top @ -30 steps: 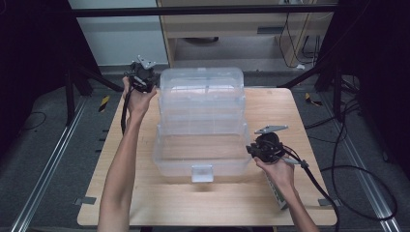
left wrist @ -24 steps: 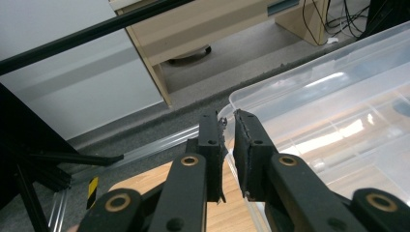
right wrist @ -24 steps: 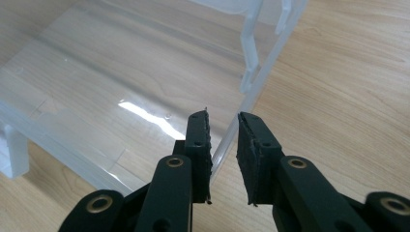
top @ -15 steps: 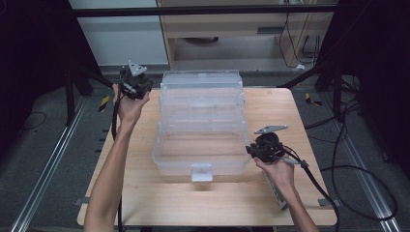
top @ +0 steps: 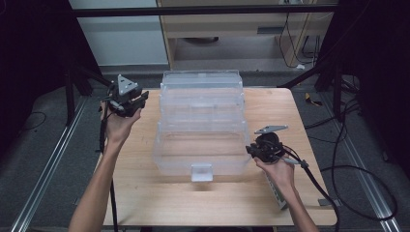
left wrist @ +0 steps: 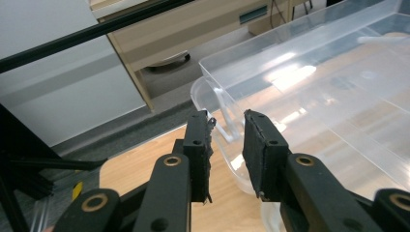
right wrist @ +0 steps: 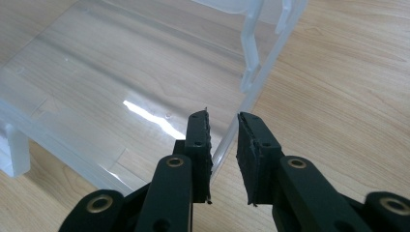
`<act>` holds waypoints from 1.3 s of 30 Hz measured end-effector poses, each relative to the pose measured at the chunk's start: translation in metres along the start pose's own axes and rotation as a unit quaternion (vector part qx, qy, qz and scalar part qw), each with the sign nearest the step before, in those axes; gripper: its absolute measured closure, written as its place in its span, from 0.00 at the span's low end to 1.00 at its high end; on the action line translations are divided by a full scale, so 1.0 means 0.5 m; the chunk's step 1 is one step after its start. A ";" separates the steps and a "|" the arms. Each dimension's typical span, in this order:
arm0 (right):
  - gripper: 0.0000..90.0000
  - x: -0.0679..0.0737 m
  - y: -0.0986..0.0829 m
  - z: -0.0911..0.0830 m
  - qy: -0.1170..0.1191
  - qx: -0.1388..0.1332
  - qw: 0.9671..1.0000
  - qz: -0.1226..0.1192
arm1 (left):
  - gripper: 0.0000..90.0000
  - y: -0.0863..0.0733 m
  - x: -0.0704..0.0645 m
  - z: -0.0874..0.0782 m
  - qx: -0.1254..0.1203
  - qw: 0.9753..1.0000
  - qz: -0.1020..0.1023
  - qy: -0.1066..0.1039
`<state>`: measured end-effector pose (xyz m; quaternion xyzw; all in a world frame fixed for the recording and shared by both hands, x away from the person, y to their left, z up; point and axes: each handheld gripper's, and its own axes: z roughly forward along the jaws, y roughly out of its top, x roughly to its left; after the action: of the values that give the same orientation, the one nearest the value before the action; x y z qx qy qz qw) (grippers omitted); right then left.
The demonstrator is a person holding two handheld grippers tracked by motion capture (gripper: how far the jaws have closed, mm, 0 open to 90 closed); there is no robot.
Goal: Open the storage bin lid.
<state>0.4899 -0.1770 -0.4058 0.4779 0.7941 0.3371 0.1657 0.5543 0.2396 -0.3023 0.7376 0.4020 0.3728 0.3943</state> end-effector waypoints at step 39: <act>0.83 0.000 0.000 0.000 0.002 -0.001 1.000 0.003 | 0.70 -0.210 -0.058 -0.084 0.055 0.996 -0.049 -0.059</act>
<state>0.4900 -0.1769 -0.4058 0.4792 0.7926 0.3395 0.1640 0.4753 0.2642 -0.3842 0.7582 0.4339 0.2861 0.3937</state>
